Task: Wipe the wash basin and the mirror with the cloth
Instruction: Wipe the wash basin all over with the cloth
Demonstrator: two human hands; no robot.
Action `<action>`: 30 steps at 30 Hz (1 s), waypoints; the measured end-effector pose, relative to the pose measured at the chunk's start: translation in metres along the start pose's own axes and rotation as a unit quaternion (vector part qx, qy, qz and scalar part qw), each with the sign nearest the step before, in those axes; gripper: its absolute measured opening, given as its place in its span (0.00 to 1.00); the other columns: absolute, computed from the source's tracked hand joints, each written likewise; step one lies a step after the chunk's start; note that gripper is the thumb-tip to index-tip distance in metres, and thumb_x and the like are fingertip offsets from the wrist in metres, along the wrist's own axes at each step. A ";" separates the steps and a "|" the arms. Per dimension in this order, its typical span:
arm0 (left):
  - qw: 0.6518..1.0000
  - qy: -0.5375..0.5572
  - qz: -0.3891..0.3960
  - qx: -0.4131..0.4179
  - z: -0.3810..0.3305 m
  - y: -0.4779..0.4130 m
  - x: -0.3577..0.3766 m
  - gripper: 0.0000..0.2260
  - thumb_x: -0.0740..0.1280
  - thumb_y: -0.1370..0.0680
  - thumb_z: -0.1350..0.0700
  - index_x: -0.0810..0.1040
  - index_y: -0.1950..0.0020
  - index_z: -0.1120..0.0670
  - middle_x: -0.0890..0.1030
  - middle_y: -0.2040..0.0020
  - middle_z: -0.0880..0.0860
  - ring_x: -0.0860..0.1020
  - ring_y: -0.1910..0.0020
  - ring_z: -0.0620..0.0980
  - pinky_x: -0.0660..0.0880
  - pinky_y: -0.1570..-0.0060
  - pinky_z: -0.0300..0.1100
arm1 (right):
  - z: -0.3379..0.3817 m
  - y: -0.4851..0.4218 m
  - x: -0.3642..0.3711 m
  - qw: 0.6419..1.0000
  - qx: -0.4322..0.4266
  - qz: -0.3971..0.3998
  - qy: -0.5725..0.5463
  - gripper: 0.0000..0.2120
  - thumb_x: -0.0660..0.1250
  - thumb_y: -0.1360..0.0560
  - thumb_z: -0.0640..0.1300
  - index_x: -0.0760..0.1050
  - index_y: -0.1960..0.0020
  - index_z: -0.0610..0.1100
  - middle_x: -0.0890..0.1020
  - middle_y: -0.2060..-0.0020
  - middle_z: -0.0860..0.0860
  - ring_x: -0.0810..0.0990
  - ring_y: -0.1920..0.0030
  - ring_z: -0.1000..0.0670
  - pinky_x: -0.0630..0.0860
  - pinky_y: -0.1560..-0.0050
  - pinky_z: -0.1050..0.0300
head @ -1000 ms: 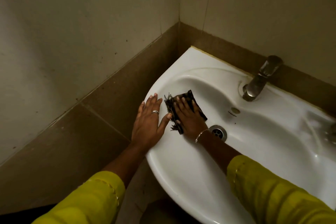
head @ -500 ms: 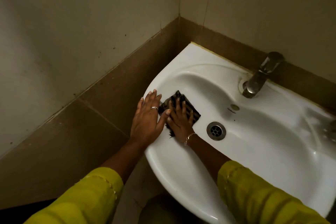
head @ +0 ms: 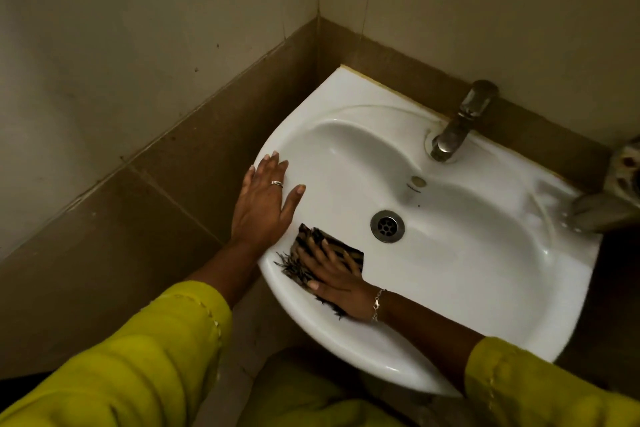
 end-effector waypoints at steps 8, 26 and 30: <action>1.000 0.001 0.005 -0.004 0.001 0.000 0.002 0.30 0.47 0.24 0.41 0.62 0.27 0.58 0.59 0.24 0.56 0.54 0.24 0.50 0.44 0.27 0.44 | -0.022 0.060 0.010 0.995 0.017 0.096 0.011 0.27 0.44 0.22 0.59 0.38 0.27 0.59 0.34 0.31 0.63 0.31 0.32 0.57 0.32 0.31 0.44; 1.000 0.008 0.000 0.002 0.000 0.001 0.000 0.37 0.43 0.27 0.37 0.64 0.28 0.59 0.61 0.25 0.57 0.55 0.25 0.51 0.45 0.27 0.44 | -0.155 0.143 -0.075 0.888 0.122 0.092 0.433 0.54 0.14 0.40 0.67 0.56 0.26 0.51 0.58 0.26 0.45 0.59 0.27 0.43 0.36 0.28 0.47; 1.000 -0.005 0.001 0.005 -0.001 0.002 0.000 0.36 0.43 0.27 0.37 0.64 0.28 0.59 0.61 0.25 0.58 0.56 0.25 0.51 0.45 0.27 0.44 | -0.172 0.127 -0.099 0.861 0.101 -0.033 0.497 0.25 0.48 0.25 0.52 0.82 0.48 0.46 0.83 0.47 0.46 0.82 0.47 0.43 0.37 0.27 0.50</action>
Point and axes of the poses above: each hand's wrist, its own y-axis away from the middle knuckle, its own x-axis out of the palm, z = x × y, the point moved 7 cm from there along -y, towards the middle knuckle
